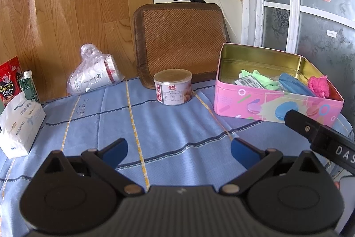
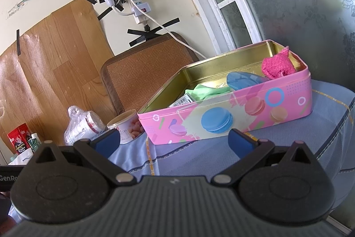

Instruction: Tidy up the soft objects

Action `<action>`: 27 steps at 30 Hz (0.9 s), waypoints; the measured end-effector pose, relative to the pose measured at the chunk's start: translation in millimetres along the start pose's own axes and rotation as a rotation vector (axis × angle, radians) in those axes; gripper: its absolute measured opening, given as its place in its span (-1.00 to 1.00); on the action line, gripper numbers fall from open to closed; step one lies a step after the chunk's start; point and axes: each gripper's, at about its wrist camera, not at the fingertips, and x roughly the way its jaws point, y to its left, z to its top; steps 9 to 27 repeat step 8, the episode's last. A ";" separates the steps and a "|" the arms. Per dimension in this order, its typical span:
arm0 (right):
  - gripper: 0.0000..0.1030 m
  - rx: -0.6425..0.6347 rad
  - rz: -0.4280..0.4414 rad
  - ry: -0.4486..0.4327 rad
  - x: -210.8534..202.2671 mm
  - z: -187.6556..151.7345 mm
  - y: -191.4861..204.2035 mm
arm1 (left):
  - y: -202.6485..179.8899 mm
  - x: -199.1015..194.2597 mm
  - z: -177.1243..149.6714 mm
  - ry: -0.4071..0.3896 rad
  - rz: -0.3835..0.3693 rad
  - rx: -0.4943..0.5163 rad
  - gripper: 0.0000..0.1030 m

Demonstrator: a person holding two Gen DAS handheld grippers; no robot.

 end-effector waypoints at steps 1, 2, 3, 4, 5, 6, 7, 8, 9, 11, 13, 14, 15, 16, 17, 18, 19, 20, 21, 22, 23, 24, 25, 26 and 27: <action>1.00 -0.002 0.001 0.001 0.4 0.1 -0.1 | 0.2 0.0 -0.2 0.001 -0.003 0.001 0.99; 1.00 -0.003 0.001 0.001 0.8 -0.1 0.1 | 0.4 -0.5 -0.5 -0.002 -0.008 0.004 0.99; 1.00 -0.004 0.001 0.001 1.0 -0.2 0.1 | 0.1 -2.0 -1.2 -0.012 -0.013 0.011 0.99; 1.00 -0.003 0.002 0.001 1.0 -0.2 0.1 | 0.2 -2.5 -1.1 -0.019 -0.014 0.016 0.99; 1.00 -0.003 0.001 0.000 1.1 -0.2 0.2 | -0.1 -3.5 -1.4 -0.024 -0.015 0.021 0.99; 1.00 -0.005 0.000 -0.001 1.0 -0.4 0.4 | -0.3 -3.5 -1.2 -0.025 -0.019 0.024 0.99; 1.00 -0.005 0.000 -0.001 1.3 -0.3 0.5 | -0.2 -3.3 -1.2 -0.022 -0.029 0.027 0.99; 1.00 -0.005 0.000 -0.001 1.6 -0.2 0.6 | -0.6 -2.6 -1.0 -0.019 -0.038 0.029 0.99; 1.00 -0.005 0.000 -0.001 1.6 -0.2 0.6 | -0.6 -2.6 -1.0 -0.019 -0.038 0.029 0.99; 1.00 -0.005 0.000 -0.001 1.6 -0.2 0.6 | -0.6 -2.6 -1.0 -0.019 -0.038 0.029 0.99; 1.00 -0.005 0.000 -0.001 1.6 -0.2 0.6 | -0.6 -2.6 -1.0 -0.019 -0.038 0.029 0.99; 1.00 -0.005 0.000 -0.001 1.6 -0.2 0.6 | -0.6 -2.6 -1.0 -0.019 -0.038 0.029 0.99; 1.00 -0.005 0.000 -0.001 1.6 -0.2 0.6 | -0.6 -2.6 -1.0 -0.019 -0.038 0.029 0.99; 1.00 -0.005 0.000 -0.001 1.6 -0.2 0.6 | -0.6 -2.6 -1.0 -0.019 -0.038 0.029 0.99; 1.00 -0.005 0.000 -0.001 1.6 -0.2 0.6 | -0.6 -2.6 -1.0 -0.019 -0.038 0.029 0.99; 1.00 -0.005 0.000 -0.001 1.6 -0.2 0.6 | -0.6 -2.6 -1.0 -0.019 -0.038 0.029 0.99; 1.00 -0.005 0.000 -0.001 1.6 -0.2 0.6 | -0.6 -2.6 -1.0 -0.019 -0.038 0.029 0.99; 1.00 -0.005 0.000 -0.001 1.6 -0.2 0.6 | -0.6 -2.6 -1.0 -0.019 -0.038 0.029 0.99; 1.00 -0.005 0.000 -0.001 1.6 -0.2 0.6 | -0.6 -2.6 -1.0 -0.019 -0.038 0.029 0.99; 1.00 -0.005 0.000 -0.001 1.6 -0.2 0.6 | -0.6 -2.6 -1.0 -0.019 -0.038 0.029 0.99; 1.00 -0.005 0.000 -0.001 1.6 -0.2 0.6 | -0.6 -2.6 -1.0 -0.019 -0.038 0.029 0.99; 1.00 -0.005 0.000 -0.001 1.6 -0.2 0.6 | -0.6 -2.6 -1.0 -0.019 -0.038 0.029 0.99; 1.00 -0.005 0.000 -0.001 1.6 -0.2 0.6 | -0.6 -2.6 -1.0 -0.019 -0.038 0.029 0.99; 1.00 -0.005 0.000 -0.001 1.6 -0.2 0.6 | -0.6 -2.6 -1.0 -0.019 -0.038 0.029 0.99; 1.00 -0.005 0.000 -0.001 1.6 -0.2 0.6 | -0.6 -2.6 -1.0 -0.019 -0.038 0.029 0.99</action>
